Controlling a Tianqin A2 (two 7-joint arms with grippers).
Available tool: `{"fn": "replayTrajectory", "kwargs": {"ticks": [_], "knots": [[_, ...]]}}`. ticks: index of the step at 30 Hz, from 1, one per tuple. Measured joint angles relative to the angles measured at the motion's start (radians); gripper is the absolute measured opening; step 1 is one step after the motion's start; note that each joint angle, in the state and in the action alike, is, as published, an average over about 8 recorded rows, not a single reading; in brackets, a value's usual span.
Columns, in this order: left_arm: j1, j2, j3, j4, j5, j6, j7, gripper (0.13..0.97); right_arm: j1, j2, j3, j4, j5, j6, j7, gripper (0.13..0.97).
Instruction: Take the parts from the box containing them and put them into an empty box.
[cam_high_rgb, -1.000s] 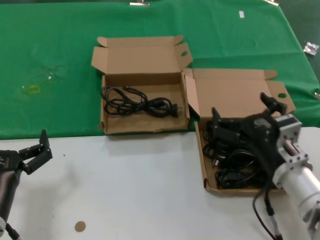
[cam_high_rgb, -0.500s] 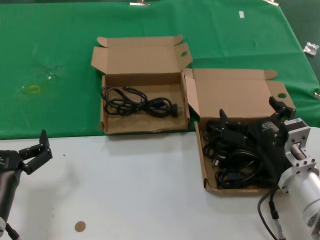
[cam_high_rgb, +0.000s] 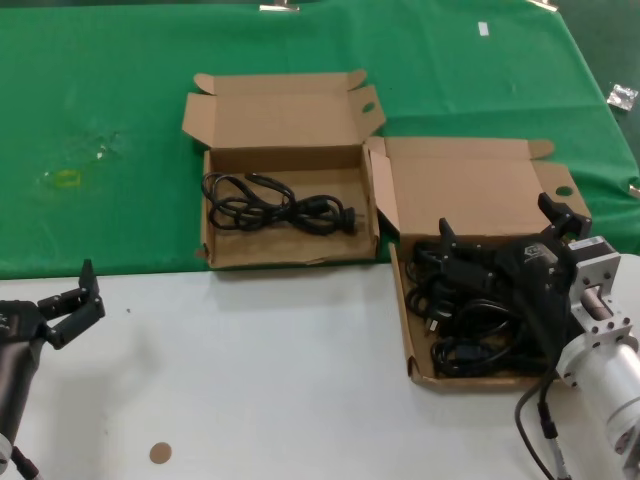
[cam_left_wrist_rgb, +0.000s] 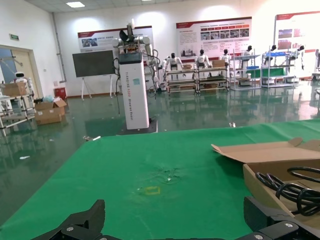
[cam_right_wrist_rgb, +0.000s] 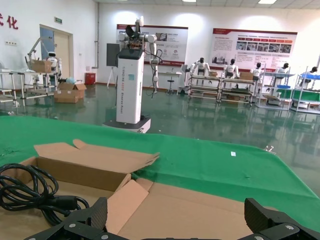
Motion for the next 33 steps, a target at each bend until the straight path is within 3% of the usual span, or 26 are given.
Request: {"fn": "replayTrajectory", "kwargs": {"ticks": [33], "knots": [[0.000,0.000,0.000,0.000,0.000,0.000,0.000,0.966,0.000,0.000,0.000,0.000,0.000,0.000,0.000,0.966]]}}
